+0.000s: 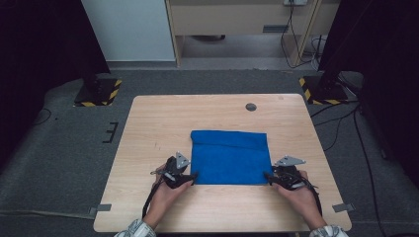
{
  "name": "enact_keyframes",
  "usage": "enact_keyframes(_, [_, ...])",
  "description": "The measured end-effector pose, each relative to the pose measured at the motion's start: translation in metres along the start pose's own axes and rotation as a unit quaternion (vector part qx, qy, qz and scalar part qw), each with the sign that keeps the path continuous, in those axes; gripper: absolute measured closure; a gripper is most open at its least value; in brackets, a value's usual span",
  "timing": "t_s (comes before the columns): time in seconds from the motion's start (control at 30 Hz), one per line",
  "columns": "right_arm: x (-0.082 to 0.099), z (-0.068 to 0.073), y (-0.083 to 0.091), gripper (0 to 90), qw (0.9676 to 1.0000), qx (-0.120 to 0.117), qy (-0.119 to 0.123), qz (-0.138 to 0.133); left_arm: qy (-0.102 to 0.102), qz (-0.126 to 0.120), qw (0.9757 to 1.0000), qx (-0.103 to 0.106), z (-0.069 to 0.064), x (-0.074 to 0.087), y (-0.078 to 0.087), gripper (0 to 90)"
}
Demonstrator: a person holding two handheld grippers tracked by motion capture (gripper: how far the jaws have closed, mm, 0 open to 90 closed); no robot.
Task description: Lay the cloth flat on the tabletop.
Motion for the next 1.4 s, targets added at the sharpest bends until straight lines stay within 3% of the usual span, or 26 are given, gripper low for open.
enact_keyframes(0.1, [0.002,0.007,0.001,52.8,1.0000,-0.005,0.002,0.003,-0.013,0.006,0.9999,-0.005,-0.002,0.007,0.009,31.2])
enact_keyframes(0.2, [0.006,0.016,0.004,52.7,0.9998,-0.012,0.010,0.009,-0.013,0.007,0.9999,-0.001,-0.003,0.013,0.016,31.2])
enact_keyframes(0.43, [0.017,0.036,0.013,50.8,0.9990,-0.025,0.026,0.025,0.005,0.008,1.0000,-0.001,-0.003,0.021,0.024,31.2])
enact_keyframes(0.53, [0.018,0.036,0.014,49.6,0.9990,-0.027,0.027,0.026,0.012,0.008,0.9999,-0.001,-0.004,0.024,0.026,31.1])
enact_keyframes(0.63, [0.018,0.036,0.014,42.0,0.9988,-0.028,0.025,0.031,0.013,0.008,0.9999,-0.001,-0.003,0.025,0.026,29.6])
enact_keyframes(0.73, [0.013,0.035,0.015,36.0,0.9992,-0.020,0.030,0.019,0.021,0.012,0.9997,0.001,0.000,0.022,0.024,15.2])
enact_keyframes(0.77, [0.005,0.033,0.017,34.4,0.9994,-0.016,0.030,-0.001,0.025,0.007,0.9997,0.003,0.001,0.020,0.024,14.8])
enact_keyframes(0.83, [0.001,0.033,0.018,34.2,0.9994,-0.013,0.030,-0.010,0.029,-0.006,0.9995,0.007,0.003,0.015,0.025,13.8])
enact_keyframes(0.87, [-0.006,0.031,0.020,35.3,0.9991,-0.008,0.034,-0.025,0.030,-0.011,0.9995,0.008,0.004,0.013,0.026,12.9])
enact_keyframes(0.93, [-0.008,0.029,0.020,37.2,0.9988,-0.004,0.039,-0.030,0.035,-0.024,0.9991,0.008,0.007,0.007,0.027,13.2])
enact_keyframes(0.97, [-0.014,0.026,0.020,45.4,0.9983,-0.002,0.042,-0.041,0.035,-0.033,0.9988,0.004,0.011,0.001,0.026,14.6])
enact_keyframes(1.0, [-0.014,0.026,0.020,45.4,0.9983,-0.002,0.042,-0.041,0.035,-0.033,0.9988,0.004,0.011,0.001,0.026,17.3])
enact_keyframes(1.03, [-0.020,0.022,0.018,56.6,0.9978,-0.002,0.046,-0.047,0.033,-0.042,0.9986,-0.001,0.014,-0.004,0.023,19.3])
enact_keyframes(1.13, [-0.023,0.019,0.013,64.2,0.9979,-0.003,0.045,-0.045,0.030,-0.051,0.9982,-0.005,0.018,-0.011,0.020,21.7])
enact_keyframes(1.2, [-0.030,0.009,0.001,69.7,0.9980,0.005,0.049,-0.041,0.031,-0.057,0.9979,-0.005,0.025,-0.022,0.013,27.7])
enact_keyframes(1.4, [-0.042,-0.006,-0.018,65.9,0.9974,0.022,0.056,-0.039,0.039,-0.062,0.9973,-0.004,0.037,-0.034,-0.003,39.1])
Point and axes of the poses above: each handheld gripper's, and its own axes: y roughly backward along the jaws, x roughly out of its underside, z roughly to its left, the point moved 10 cm from there along -y, roughly forward along the jaws, and after that the axes turned 7 degrees about -x, right-handed, at the moved point
